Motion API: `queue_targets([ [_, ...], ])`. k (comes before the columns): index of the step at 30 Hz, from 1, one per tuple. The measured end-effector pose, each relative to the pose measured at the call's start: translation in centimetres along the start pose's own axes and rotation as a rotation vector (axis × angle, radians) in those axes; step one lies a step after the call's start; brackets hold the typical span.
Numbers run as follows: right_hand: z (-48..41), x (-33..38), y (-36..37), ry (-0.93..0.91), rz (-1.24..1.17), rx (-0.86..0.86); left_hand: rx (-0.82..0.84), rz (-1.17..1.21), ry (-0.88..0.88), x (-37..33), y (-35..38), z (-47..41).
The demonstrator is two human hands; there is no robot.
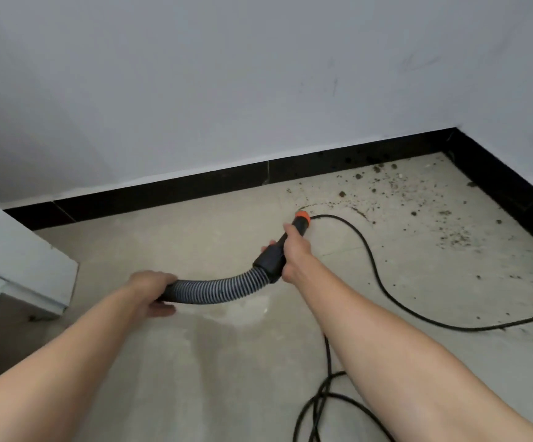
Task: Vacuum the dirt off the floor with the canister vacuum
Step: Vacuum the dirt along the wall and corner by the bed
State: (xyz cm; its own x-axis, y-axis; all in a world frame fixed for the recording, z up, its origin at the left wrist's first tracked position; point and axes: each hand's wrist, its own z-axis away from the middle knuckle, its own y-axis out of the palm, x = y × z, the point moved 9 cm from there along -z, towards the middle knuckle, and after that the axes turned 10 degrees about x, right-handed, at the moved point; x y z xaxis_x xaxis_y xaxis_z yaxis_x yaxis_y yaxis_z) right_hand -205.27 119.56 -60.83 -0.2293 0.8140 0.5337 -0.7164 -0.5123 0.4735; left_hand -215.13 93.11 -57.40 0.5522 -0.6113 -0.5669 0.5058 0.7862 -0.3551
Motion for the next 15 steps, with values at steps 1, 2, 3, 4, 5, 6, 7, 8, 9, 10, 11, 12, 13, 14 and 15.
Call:
queue_targets([
  [1,0.0,1.1,-1.1,-0.013,-0.003,-0.026,0.037,0.016,0.025,-0.9,1.4,0.0],
  [2,0.1,1.7,-2.1,-0.018,-0.014,-0.048,0.066,0.030,0.043,-1.7,2.5,0.1],
  [3,0.2,2.0,-3.1,-0.026,-0.036,-0.066,0.089,0.040,0.055,-2.3,3.3,0.1],
  [4,0.3,2.2,-3.9,-0.033,-0.048,-0.082,0.105,0.043,0.063,-2.8,3.9,0.2],
  [5,0.2,2.3,-4.5,-0.039,-0.047,-0.088,0.112,0.040,0.066,-3.1,4.2,0.3],
  [6,-0.1,2.2,-4.6,-0.033,-0.038,-0.078,0.111,0.030,0.069,-3.2,4.2,0.4],
  [7,-0.3,2.1,-4.4,-0.012,-0.018,-0.050,0.106,0.017,0.067,-3.2,4.2,0.6],
  [8,-0.7,1.9,-4.0,0.017,0.008,-0.014,0.104,0.002,0.059,-2.9,4.2,0.6],
  [9,-1.0,1.9,-3.6,0.035,0.027,0.009,0.101,-0.021,0.057,-2.7,4.1,0.6],
  [10,-1.2,2.1,-3.4,0.028,0.032,0.019,0.094,-0.057,0.064,-2.6,4.0,0.4],
  [11,-1.5,2.6,-3.6,-0.004,0.025,0.007,0.090,-0.076,0.082,-2.8,4.0,0.4],
  [12,-1.8,3.4,-4.3,-0.051,0.013,-0.027,0.084,-0.069,0.101,-3.0,4.0,0.4],
  [13,-2.1,4.1,-5.1,-0.085,0.009,-0.057,0.079,-0.048,0.107,-3.2,3.9,0.4],
  [14,-2.4,4.7,-5.6,-0.088,0.018,-0.062,0.082,-0.029,0.100,-3.4,4.1,0.5],
  [15,-2.7,4.9,-5.9,-0.063,0.036,-0.042,0.094,-0.036,0.084,-3.4,4.5,0.5],
])
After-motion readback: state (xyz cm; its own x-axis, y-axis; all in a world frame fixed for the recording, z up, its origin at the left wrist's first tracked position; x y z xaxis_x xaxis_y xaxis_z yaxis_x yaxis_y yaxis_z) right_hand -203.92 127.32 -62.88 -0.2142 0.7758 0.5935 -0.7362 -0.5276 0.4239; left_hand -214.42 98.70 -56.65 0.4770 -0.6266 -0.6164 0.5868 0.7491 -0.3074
